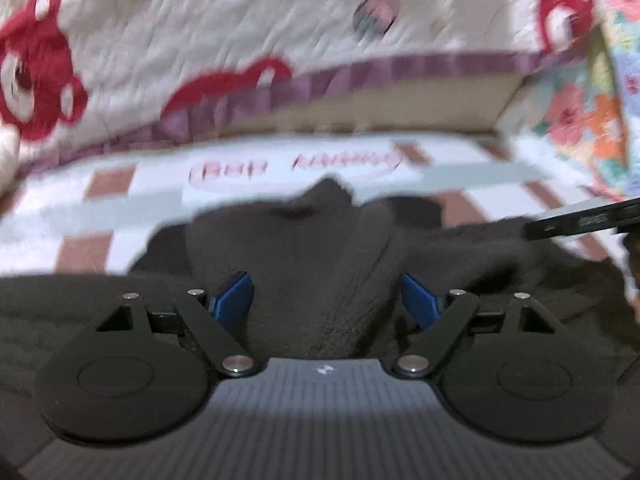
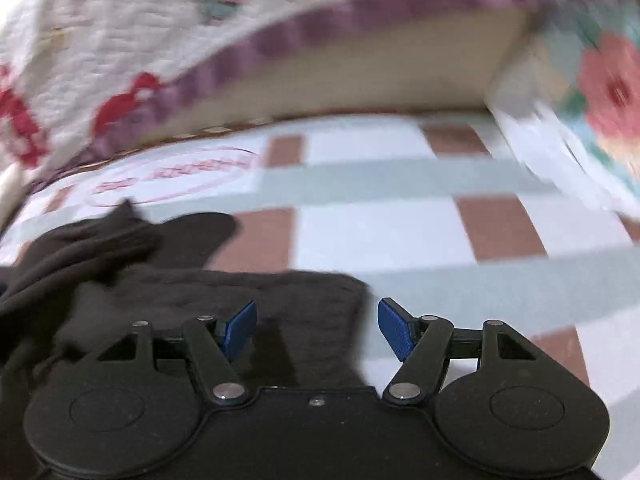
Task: Fold clothes
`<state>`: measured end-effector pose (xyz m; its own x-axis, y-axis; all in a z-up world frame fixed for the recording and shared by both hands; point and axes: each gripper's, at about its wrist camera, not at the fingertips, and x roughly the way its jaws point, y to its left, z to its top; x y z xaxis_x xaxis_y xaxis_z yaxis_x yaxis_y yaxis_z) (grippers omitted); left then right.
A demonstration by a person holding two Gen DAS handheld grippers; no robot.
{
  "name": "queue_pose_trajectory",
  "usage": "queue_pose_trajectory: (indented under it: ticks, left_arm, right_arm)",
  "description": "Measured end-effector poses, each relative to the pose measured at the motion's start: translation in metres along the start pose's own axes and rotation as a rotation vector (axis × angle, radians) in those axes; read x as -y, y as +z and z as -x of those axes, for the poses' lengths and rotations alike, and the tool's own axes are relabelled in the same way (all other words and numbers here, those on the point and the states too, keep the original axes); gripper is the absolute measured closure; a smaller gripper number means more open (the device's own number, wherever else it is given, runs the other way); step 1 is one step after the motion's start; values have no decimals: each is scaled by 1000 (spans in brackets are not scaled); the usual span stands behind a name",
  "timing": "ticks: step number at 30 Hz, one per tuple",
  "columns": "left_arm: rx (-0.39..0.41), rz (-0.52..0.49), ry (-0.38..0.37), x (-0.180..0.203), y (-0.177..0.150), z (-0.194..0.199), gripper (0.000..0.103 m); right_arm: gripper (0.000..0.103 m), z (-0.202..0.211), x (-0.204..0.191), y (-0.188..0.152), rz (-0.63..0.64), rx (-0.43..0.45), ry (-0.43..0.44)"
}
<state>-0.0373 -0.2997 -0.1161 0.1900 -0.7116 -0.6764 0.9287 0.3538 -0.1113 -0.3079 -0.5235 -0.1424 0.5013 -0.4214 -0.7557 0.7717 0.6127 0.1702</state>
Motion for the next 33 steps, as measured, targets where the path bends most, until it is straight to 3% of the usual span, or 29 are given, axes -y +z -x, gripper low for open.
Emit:
queue_pose_trajectory:
  ticks: [1, 2, 3, 4, 6, 7, 10, 13, 17, 18, 19, 22, 25, 27, 28, 29, 30, 31, 33]
  left_arm:
    - [-23, 22, 11, -4, -2, -6, 57]
    - [-19, 44, -5, -10, -3, -6, 63]
    - [-3, 66, -33, -17, -2, -2, 84]
    - [24, 95, -59, -24, 0, 5, 89]
    - [131, 187, -38, -42, 7, 28, 91]
    - [181, 239, -5, -53, 9, 39, 90]
    - [223, 548, 66, -106, -11, 62, 82]
    - [112, 717, 127, -144, -45, 57, 80]
    - [43, 726, 241, -159, -59, 54, 74]
    - [55, 733, 254, -161, -58, 56, 67]
    - [74, 744, 242, -164, -57, 57, 57]
    - [94, 749, 174, -169, -56, 55, 50]
    - [74, 703, 162, -173, -56, 42, 41]
    - [65, 664, 183, -176, -54, 30, 40]
    - [66, 650, 187, -177, -53, 25, 41]
    - [77, 627, 184, -177, -50, 21, 42]
    - [86, 589, 179, -176, -45, 17, 55]
    - [81, 538, 167, -174, -39, 16, 83]
    - [87, 453, 143, -167, -27, 17, 87]
  right_arm:
    - [31, -2, -1, -5, 7, -10, 7]
    - [31, -5, -3, -11, 16, -18, 16]
    - [31, -6, -7, -13, 27, -26, 38]
    - [31, -7, -12, -16, 39, -34, 61]
    - [31, -16, -21, -15, 65, -32, 61]
    - [31, -18, -24, -15, 81, -26, 52]
    - [30, -29, -29, -6, 106, -7, 39]
    - [30, -28, -28, -5, 114, -2, 34]
    - [27, -29, -29, -6, 116, 4, 22]
    - [27, -29, -29, -6, 112, 7, 18]
    - [24, -30, -29, -6, 107, 8, 12]
    - [14, -34, -29, -5, 97, 13, -6]
    - [11, -37, -30, -4, 95, 22, -19]
    - [22, -36, -31, -4, 117, 30, 2]
    - [51, -33, -35, -3, 150, 39, 5]
    - [86, -30, -39, -2, 184, 49, 7]
    - [85, -25, -48, -1, 228, 53, -24]
    - [86, -20, -56, 0, 259, 76, -46]
    - [87, -10, -65, 4, 290, 130, -83]
